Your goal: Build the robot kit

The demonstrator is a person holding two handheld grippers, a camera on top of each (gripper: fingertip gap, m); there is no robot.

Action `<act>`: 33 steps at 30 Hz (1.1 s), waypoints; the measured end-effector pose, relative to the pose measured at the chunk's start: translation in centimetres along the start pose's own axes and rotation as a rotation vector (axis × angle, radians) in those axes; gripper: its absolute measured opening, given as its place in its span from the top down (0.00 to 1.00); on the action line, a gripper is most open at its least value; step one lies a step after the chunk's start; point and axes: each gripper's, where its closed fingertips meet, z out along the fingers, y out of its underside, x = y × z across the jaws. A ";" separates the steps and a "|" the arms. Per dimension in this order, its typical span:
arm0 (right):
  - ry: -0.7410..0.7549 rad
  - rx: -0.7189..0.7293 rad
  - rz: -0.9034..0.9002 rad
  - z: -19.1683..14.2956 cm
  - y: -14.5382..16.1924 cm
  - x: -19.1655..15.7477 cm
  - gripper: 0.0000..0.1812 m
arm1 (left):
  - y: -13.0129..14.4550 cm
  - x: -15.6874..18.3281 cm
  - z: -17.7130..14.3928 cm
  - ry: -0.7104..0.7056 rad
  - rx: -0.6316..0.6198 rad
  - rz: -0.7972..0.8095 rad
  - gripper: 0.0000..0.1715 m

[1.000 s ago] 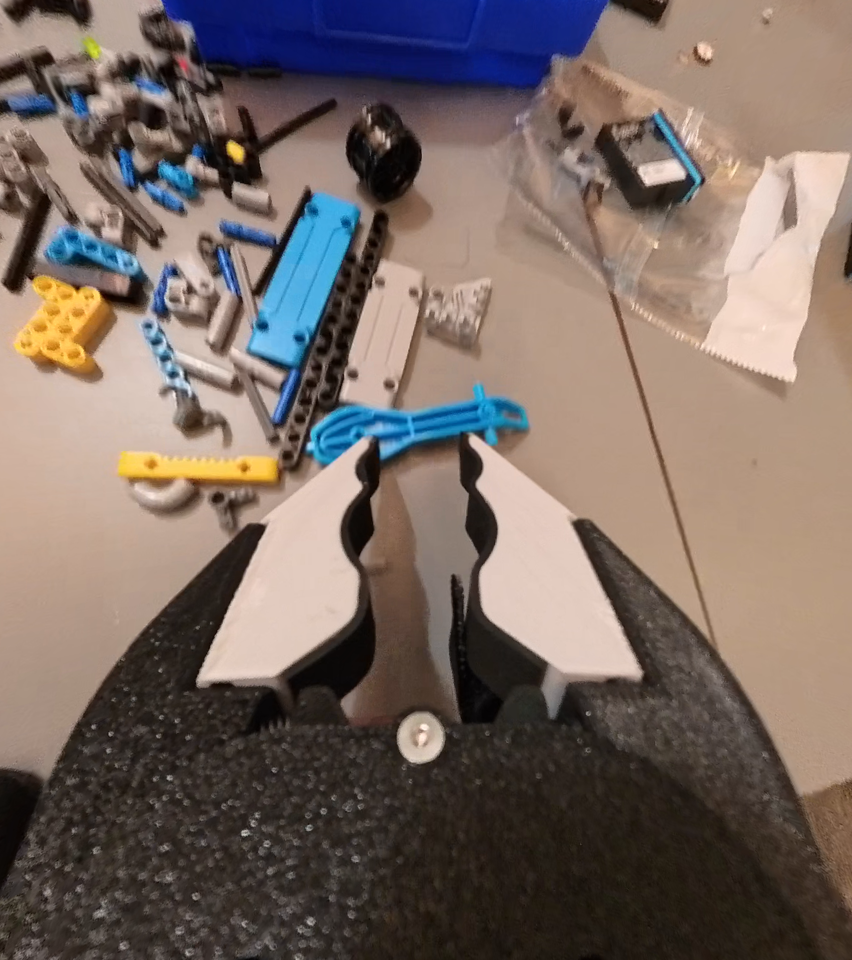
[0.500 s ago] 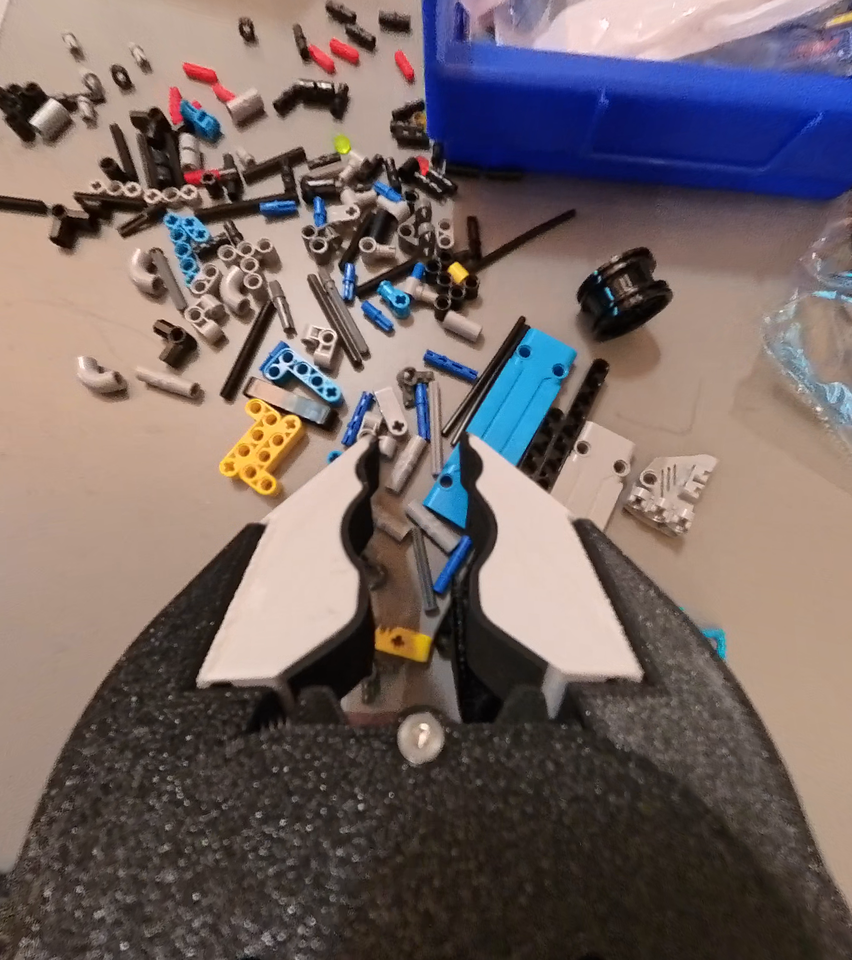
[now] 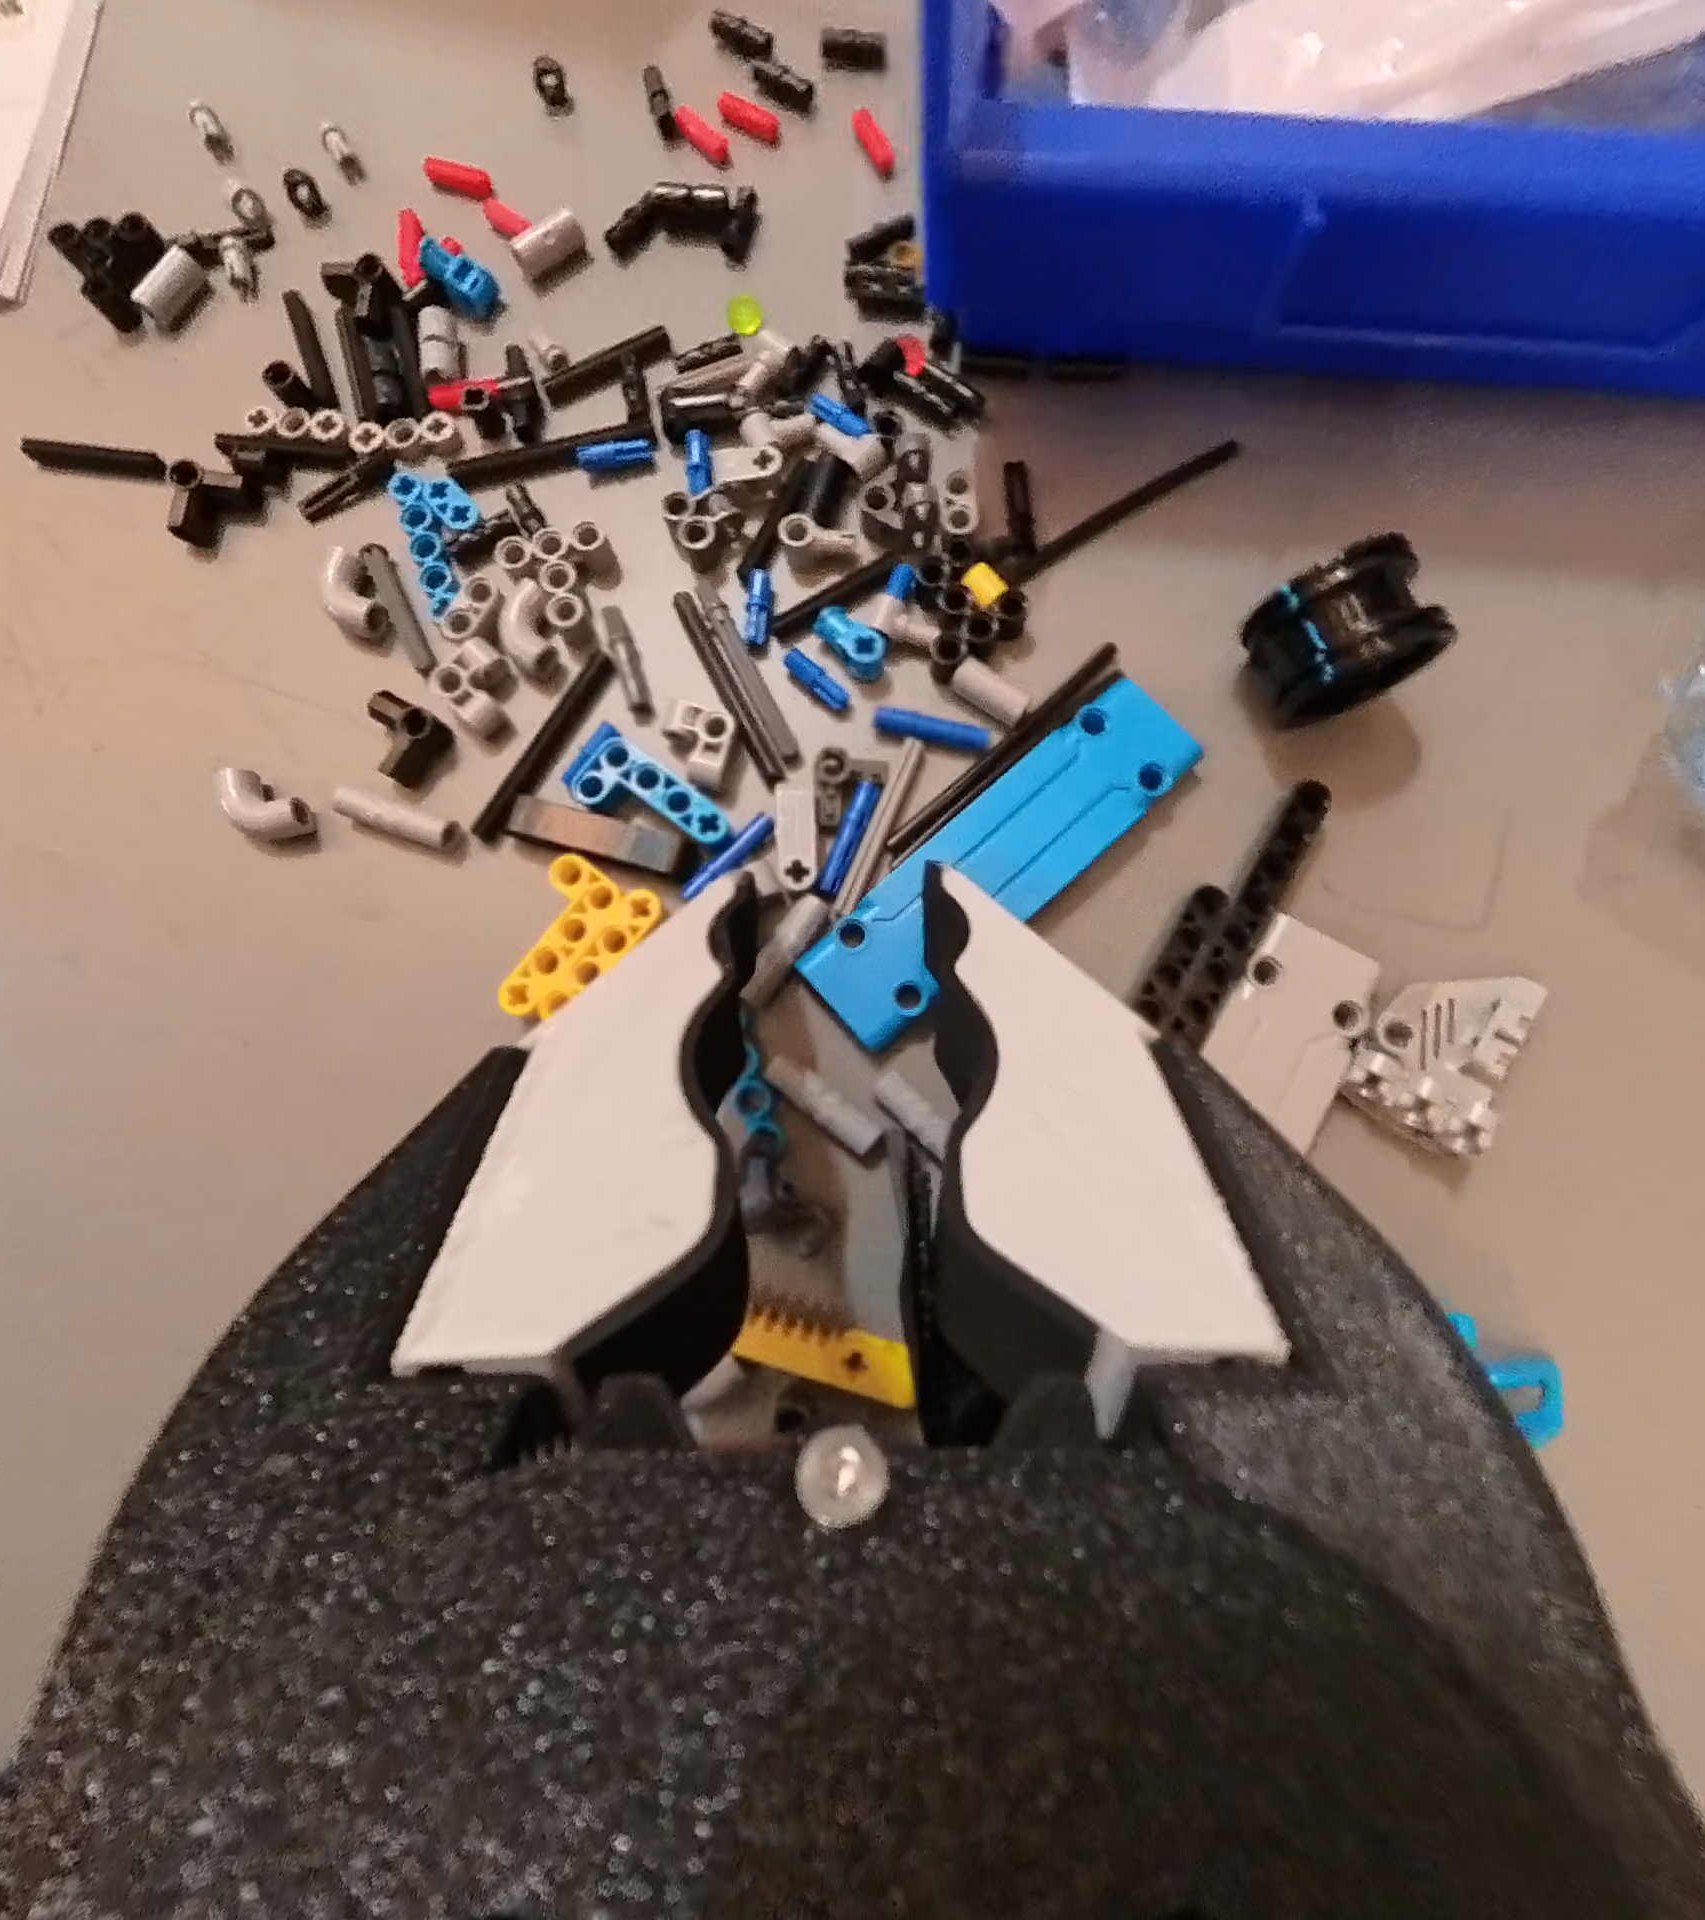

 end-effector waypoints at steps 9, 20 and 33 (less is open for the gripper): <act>-0.064 0.005 0.027 0.5 -2.6 -0.2 0.83 | 0.0 0.0 0.0 0.004 0.003 -0.002 0.87; -0.131 -0.085 -0.360 5.3 -6.5 -1.1 0.83 | 0.0 0.0 0.0 0.012 0.009 -0.009 0.87; -0.176 -0.082 -0.359 6.1 -5.4 -2.2 0.93 | -0.1 -0.3 0.0 0.030 0.022 -0.035 0.90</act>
